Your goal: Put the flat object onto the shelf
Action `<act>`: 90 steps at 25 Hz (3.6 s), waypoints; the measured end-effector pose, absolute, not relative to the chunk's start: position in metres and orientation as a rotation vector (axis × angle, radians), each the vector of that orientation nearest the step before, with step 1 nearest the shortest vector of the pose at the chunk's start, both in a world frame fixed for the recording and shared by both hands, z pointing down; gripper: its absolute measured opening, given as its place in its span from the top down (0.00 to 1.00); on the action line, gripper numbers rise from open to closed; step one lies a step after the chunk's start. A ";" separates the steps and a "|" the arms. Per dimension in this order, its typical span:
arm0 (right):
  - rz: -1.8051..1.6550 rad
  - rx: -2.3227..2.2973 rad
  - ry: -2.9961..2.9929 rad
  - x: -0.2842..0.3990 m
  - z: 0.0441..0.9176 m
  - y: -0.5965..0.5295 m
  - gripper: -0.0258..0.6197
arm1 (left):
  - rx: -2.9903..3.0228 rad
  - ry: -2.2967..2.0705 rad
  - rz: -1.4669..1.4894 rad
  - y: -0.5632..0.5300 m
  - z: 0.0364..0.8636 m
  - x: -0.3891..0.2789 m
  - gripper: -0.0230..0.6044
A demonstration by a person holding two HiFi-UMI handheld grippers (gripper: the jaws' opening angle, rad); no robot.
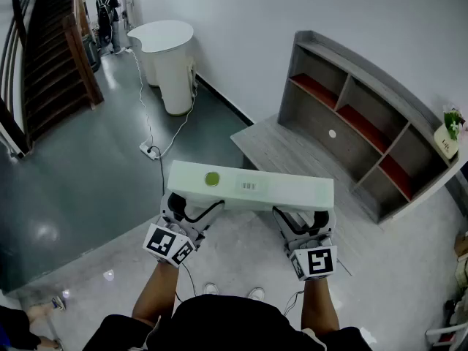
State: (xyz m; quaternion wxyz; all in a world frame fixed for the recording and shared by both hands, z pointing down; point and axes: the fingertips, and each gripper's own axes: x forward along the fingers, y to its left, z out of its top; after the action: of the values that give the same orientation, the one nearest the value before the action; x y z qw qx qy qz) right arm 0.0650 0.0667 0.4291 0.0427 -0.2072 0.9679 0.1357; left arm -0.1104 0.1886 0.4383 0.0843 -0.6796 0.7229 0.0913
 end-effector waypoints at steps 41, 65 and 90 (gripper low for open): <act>0.282 -0.904 2.876 0.020 0.444 -0.045 0.20 | -2.267 1.990 0.258 0.043 0.453 -0.174 0.21; 0.290 -0.972 2.815 0.049 0.439 -0.185 0.20 | -2.325 1.913 0.235 -0.109 0.442 -0.152 0.21; 0.426 -1.381 2.597 0.014 0.378 -0.317 0.20 | -2.539 1.461 0.321 -0.309 0.382 -0.201 0.21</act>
State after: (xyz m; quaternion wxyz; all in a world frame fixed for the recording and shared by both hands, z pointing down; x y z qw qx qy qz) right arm 0.0139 -0.3172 0.3783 0.0845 -0.4631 0.8706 0.1427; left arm -0.2005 -0.3092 0.3818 0.0974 -0.8575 0.4934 0.1086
